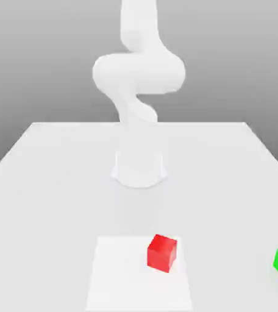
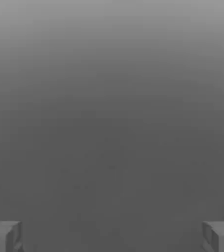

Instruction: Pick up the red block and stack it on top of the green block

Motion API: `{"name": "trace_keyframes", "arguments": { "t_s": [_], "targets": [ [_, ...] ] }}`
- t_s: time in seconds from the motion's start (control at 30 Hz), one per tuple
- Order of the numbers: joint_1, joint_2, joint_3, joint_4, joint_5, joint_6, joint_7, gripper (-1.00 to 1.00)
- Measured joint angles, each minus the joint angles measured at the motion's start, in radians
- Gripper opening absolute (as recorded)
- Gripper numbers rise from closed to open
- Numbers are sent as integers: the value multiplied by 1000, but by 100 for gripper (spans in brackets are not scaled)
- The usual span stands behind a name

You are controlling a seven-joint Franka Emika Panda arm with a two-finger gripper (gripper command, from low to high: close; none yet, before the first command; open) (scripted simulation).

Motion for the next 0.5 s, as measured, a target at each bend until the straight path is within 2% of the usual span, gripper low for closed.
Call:
{"name": "trace_keyframes", "arguments": {
  "t_s": [0.27,0.5],
  "targets": [
    [178,228,-147,-122,100,121,-333,0],
    [289,428,-209,-225,172,222,-607,0]
  ]
}}
